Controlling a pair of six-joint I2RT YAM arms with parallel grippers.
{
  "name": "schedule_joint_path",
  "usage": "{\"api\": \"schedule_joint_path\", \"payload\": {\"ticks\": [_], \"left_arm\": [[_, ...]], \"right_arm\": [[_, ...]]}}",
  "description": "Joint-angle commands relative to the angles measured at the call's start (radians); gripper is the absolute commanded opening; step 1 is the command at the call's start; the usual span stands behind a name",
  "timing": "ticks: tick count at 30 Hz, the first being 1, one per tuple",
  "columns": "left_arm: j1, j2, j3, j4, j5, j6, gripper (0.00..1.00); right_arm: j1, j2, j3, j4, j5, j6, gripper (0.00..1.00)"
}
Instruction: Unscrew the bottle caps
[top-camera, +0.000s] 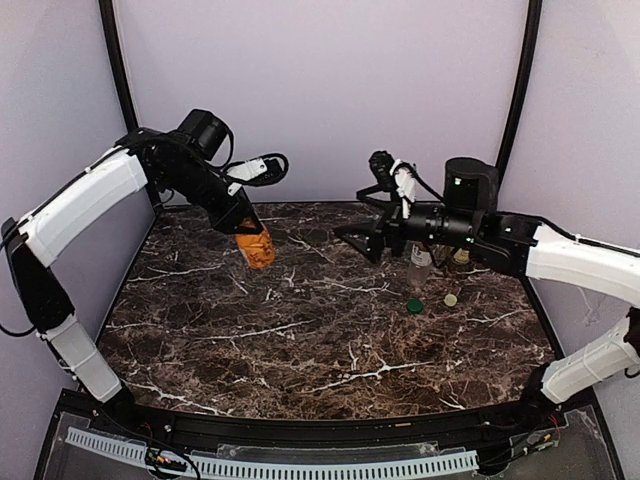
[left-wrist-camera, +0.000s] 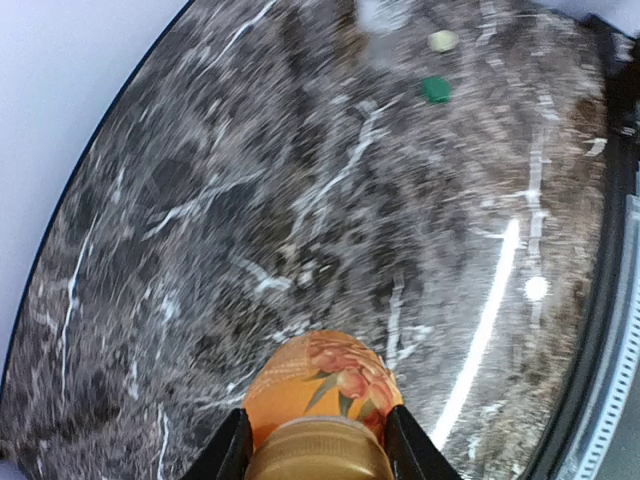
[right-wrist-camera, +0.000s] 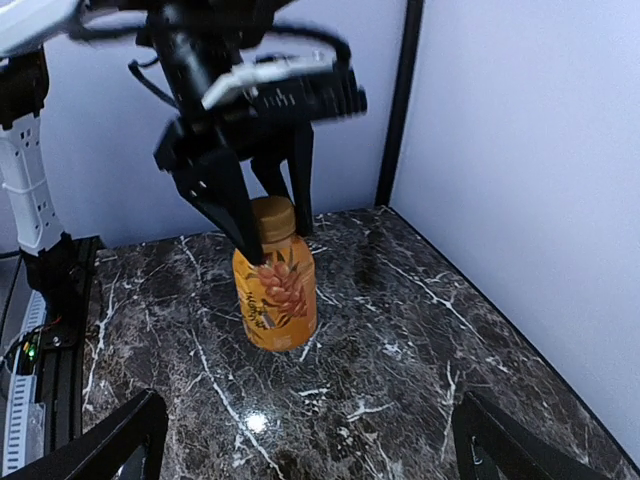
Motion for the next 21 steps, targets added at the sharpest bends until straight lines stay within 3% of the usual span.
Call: {"api": "schedule_joint_path", "payload": {"ticks": [1,6,13,21], "left_arm": [[-0.063,-0.175,-0.043,-0.118,0.179,0.093,0.16],[-0.136,-0.292,-0.069,-0.097,0.225,0.096,0.15],[-0.154,-0.294,-0.069,-0.081,0.238,0.096,0.13],[-0.159,-0.287,-0.058,-0.071,0.232,0.098,0.12]], "right_arm": [[0.084,0.165,0.116,0.03,-0.15,-0.147,0.99],[0.151,0.292,0.217,0.049,-0.216,-0.182,0.99],[0.178,0.389,0.268,0.153,-0.235,-0.112,0.99],[0.187,0.481,0.352,0.124,-0.29,-0.082,0.94]]}}
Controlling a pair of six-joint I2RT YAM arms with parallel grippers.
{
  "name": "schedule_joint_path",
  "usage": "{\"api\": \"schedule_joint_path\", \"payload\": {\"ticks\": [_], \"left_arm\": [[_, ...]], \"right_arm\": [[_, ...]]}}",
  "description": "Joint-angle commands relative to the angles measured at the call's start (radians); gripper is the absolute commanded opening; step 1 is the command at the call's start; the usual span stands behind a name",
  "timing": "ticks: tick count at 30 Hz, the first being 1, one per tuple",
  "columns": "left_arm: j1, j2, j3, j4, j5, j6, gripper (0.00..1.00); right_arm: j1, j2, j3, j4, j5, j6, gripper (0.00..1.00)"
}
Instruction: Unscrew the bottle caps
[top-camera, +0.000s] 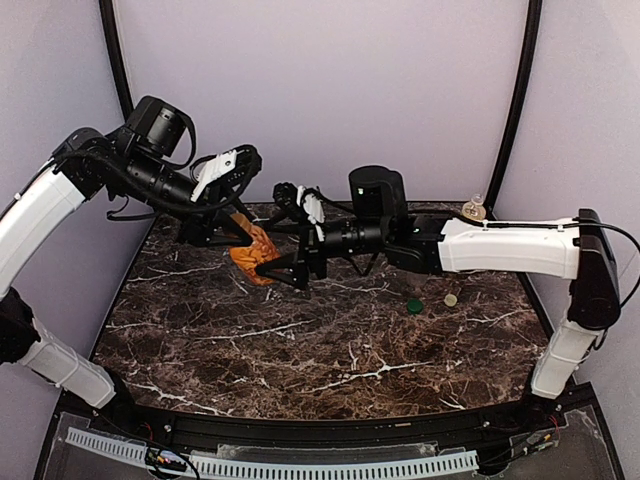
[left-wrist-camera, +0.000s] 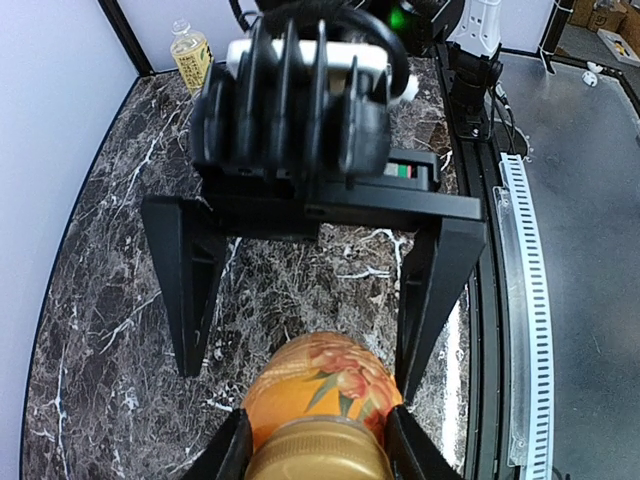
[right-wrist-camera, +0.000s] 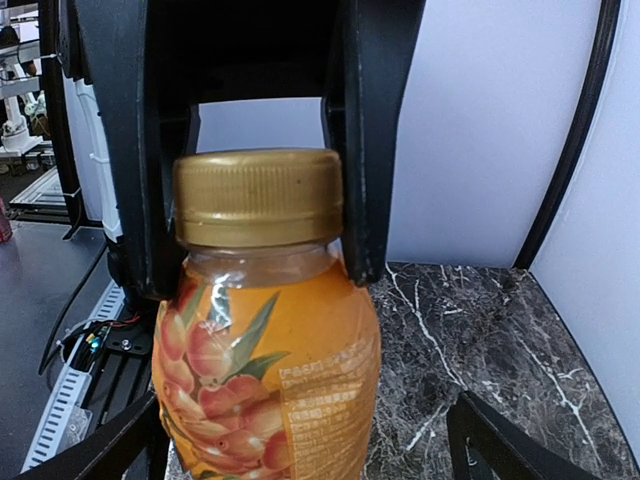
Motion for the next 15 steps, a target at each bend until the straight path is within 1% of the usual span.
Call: {"api": "schedule_joint_path", "payload": {"ticks": [1,3,5,10,13,14,15], "left_arm": [[-0.008,-0.021,-0.002,-0.013,0.021,0.009,0.12],[-0.008,-0.022,-0.004,-0.009,0.02,0.008,0.12],[-0.008,-0.022,-0.003,-0.004,0.022,0.004,0.11],[-0.008,-0.024,-0.003,0.016,0.023,-0.003,0.1],[-0.008,-0.04,-0.012,0.043,0.022,-0.009,0.1],[-0.008,-0.044,-0.02,0.052,0.025,-0.017,0.11],[-0.008,-0.054,-0.025,0.076,0.025,-0.021,0.19]], "right_arm": [[0.009,0.031,0.04,0.018,-0.048,0.019,0.92],[0.009,0.037,0.045,0.016,-0.069,0.018,0.89],[0.01,0.042,0.051,0.009,-0.079,0.019,0.81],[0.009,0.048,0.052,-0.009,-0.086,0.022,0.59],[0.009,0.041,0.051,-0.012,-0.094,0.026,0.49],[0.009,0.039,0.049,-0.009,-0.094,0.029,0.44],[0.009,0.034,0.047,-0.004,-0.092,0.031,0.41]]}}
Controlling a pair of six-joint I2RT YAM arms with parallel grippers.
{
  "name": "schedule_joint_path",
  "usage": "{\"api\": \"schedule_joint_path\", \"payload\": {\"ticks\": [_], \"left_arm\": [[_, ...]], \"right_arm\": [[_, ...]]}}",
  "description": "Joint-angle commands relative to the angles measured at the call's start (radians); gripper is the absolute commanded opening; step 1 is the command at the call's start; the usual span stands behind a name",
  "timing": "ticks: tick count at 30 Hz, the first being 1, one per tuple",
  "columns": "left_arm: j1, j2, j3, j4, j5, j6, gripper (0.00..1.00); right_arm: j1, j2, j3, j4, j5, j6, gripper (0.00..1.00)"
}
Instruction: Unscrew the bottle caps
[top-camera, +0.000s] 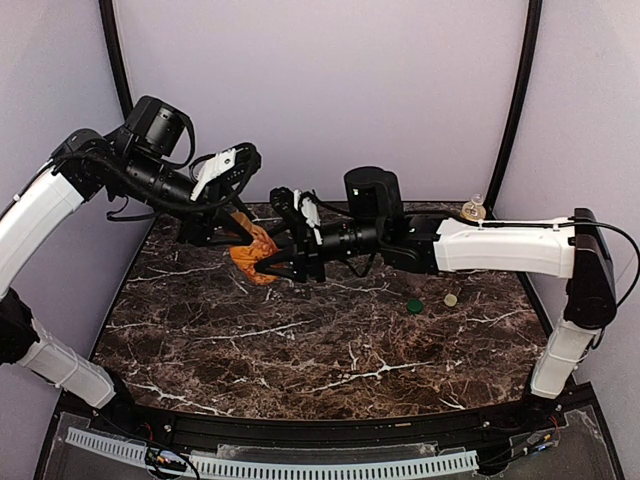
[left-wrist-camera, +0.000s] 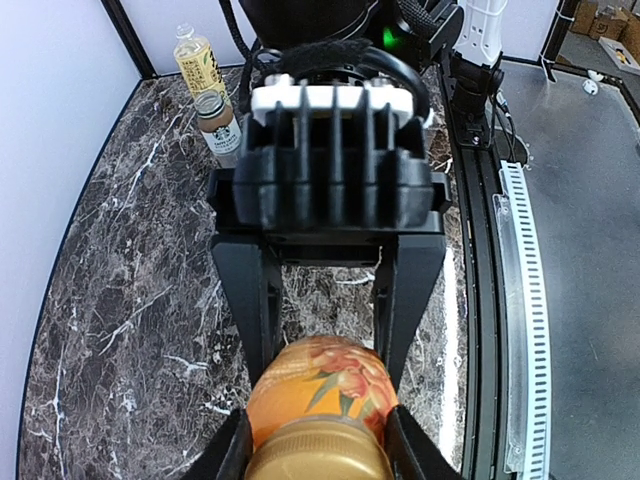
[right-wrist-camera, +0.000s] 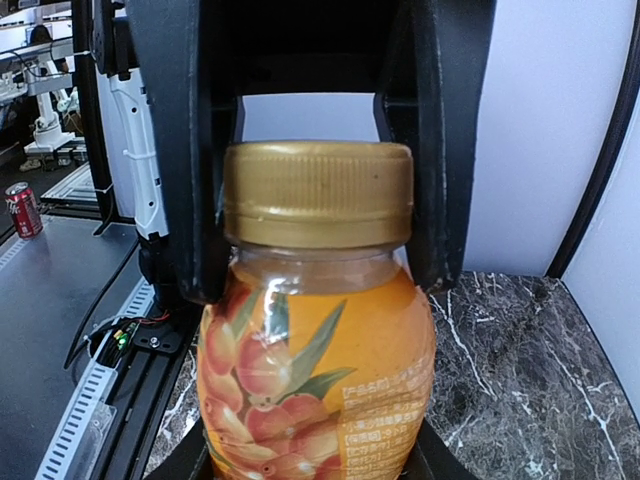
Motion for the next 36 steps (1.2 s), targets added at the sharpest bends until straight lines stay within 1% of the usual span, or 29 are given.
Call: {"api": "schedule_joint_path", "payload": {"ticks": [1,2,3,4,6,9,11,12,13,14,15,16,17,18,19,20,21,24,26,28,29,30,33,34,36], "left_arm": [[-0.007,-0.057,-0.036,0.077,0.023,-0.033,0.28],[-0.007,-0.07,-0.044,0.113,0.022,-0.042,0.6],[-0.007,-0.081,-0.068,0.133,0.008,-0.067,0.73],[-0.007,-0.1,-0.081,0.176,-0.001,-0.079,0.91],[-0.007,-0.13,-0.126,0.229,-0.03,-0.109,0.98],[-0.006,-0.171,-0.165,0.298,-0.034,-0.171,0.99],[-0.004,-0.211,-0.204,0.388,0.008,-0.213,0.99],[-0.001,-0.245,-0.25,0.42,0.058,-0.232,0.99],[-0.001,-0.279,-0.277,0.498,0.086,-0.282,0.99],[-0.001,-0.295,-0.34,0.541,0.138,-0.351,0.99],[-0.001,-0.318,-0.368,0.632,0.164,-0.389,0.99],[-0.001,-0.321,-0.408,0.669,0.21,-0.468,0.99],[-0.001,-0.315,-0.418,0.729,0.232,-0.499,0.99],[-0.001,-0.308,-0.425,0.751,0.268,-0.548,0.99],[-0.001,-0.296,-0.429,0.801,0.288,-0.562,0.98],[-0.001,-0.29,-0.43,0.828,0.293,-0.608,0.98],[-0.003,-0.28,-0.428,0.868,0.308,-0.622,0.96],[-0.014,-0.265,-0.432,0.906,0.328,-0.65,0.92],[-0.024,-0.261,-0.448,0.936,0.319,-0.661,0.89],[-0.027,-0.262,-0.467,0.958,0.292,-0.677,0.78],[-0.028,-0.262,-0.475,0.962,0.28,-0.679,0.76],[-0.028,-0.263,-0.478,0.967,0.28,-0.679,0.7],[-0.029,-0.261,-0.481,0.97,0.295,-0.682,0.63],[-0.029,-0.259,-0.481,0.967,0.295,-0.681,0.58],[-0.028,-0.259,-0.482,0.957,0.289,-0.675,0.51]], "right_arm": [[0.008,-0.008,0.016,0.016,0.004,0.03,0.39],[0.008,-0.014,0.011,0.03,0.007,0.04,0.39],[0.007,-0.021,0.005,0.045,0.009,0.05,0.39],[0.006,-0.032,-0.003,0.064,0.01,0.061,0.39],[0.003,-0.055,-0.029,0.116,0.01,0.084,0.39],[-0.004,-0.107,-0.094,0.238,0.01,0.142,0.39],[-0.008,-0.145,-0.15,0.36,0.02,0.192,0.39],[-0.008,-0.161,-0.177,0.432,0.032,0.222,0.39],[-0.008,-0.173,-0.2,0.522,0.043,0.265,0.39],[-0.009,-0.175,-0.214,0.578,0.049,0.298,0.39],[-0.007,-0.173,-0.223,0.629,0.05,0.325,0.39],[-0.002,-0.168,-0.228,0.667,0.046,0.343,0.39],[0.001,-0.162,-0.229,0.695,0.044,0.349,0.39],[0.007,-0.156,-0.225,0.712,0.043,0.35,0.39],[0.013,-0.149,-0.22,0.718,0.041,0.345,0.39],[0.017,-0.143,-0.213,0.717,0.044,0.345,0.39],[0.02,-0.138,-0.207,0.713,0.043,0.347,0.39],[0.024,-0.126,-0.197,0.719,0.044,0.35,0.39],[0.026,-0.12,-0.19,0.721,0.038,0.349,0.39],[0.026,-0.11,-0.179,0.722,0.026,0.349,0.39],[0.028,-0.104,-0.172,0.716,0.018,0.349,0.39],[0.028,-0.101,-0.166,0.713,0.013,0.349,0.39],[0.03,-0.096,-0.157,0.702,0.006,0.344,0.39],[0.03,-0.097,-0.156,0.699,0.006,0.342,0.39],[0.03,-0.098,-0.157,0.7,0.007,0.338,0.39]]}}
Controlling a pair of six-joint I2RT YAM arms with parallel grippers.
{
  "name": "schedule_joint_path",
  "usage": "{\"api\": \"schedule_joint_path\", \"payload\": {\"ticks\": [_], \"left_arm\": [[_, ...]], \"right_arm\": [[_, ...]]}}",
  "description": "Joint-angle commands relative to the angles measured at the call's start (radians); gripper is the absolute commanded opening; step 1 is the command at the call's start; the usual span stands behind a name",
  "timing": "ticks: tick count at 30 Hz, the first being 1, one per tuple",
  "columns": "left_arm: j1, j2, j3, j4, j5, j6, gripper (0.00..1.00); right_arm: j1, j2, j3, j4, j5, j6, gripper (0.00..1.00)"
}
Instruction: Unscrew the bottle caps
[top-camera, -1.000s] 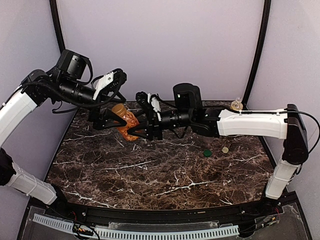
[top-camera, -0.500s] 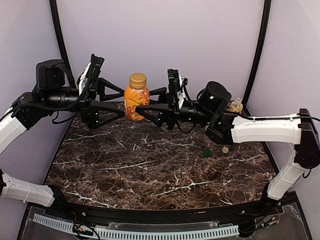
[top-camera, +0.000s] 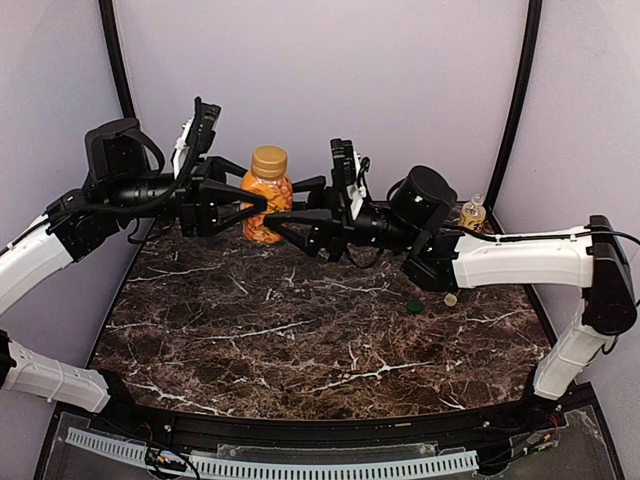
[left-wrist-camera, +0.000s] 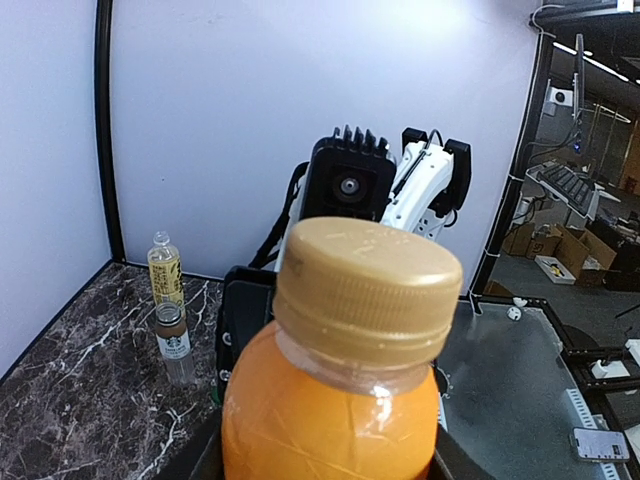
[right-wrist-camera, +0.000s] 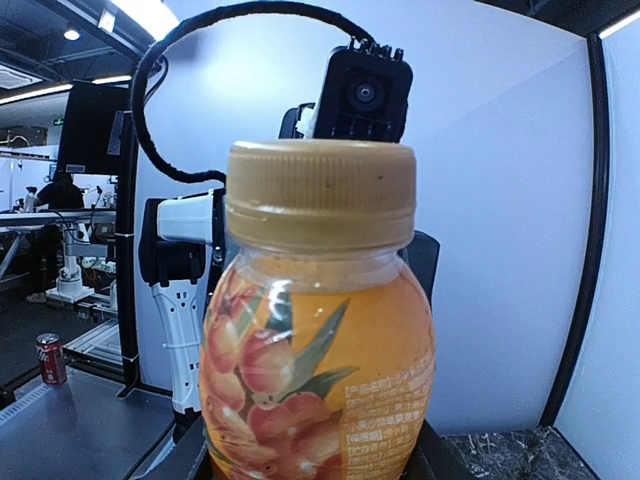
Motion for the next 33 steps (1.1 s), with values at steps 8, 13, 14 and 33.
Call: {"api": "schedule_joint_path", "payload": {"ticks": [8,13,14,33], "left_arm": [[-0.009,-0.019,-0.021,-0.008,0.009,0.022,0.4],[-0.009,-0.041,-0.02,-0.147,-0.165,0.233,0.38],[-0.009,-0.045,-0.022,-0.16,-0.224,0.264,0.38],[-0.152,-0.047,-0.128,-0.069,-0.878,0.818,0.33]], "right_arm": [[0.008,-0.015,0.025,-0.041,0.02,-0.023,0.83],[0.008,-0.136,0.009,-0.26,0.127,-0.087,0.99],[0.008,-0.156,0.022,-0.351,0.17,-0.09,0.99],[0.035,-0.025,0.448,-1.106,0.535,0.267,0.79]]}}
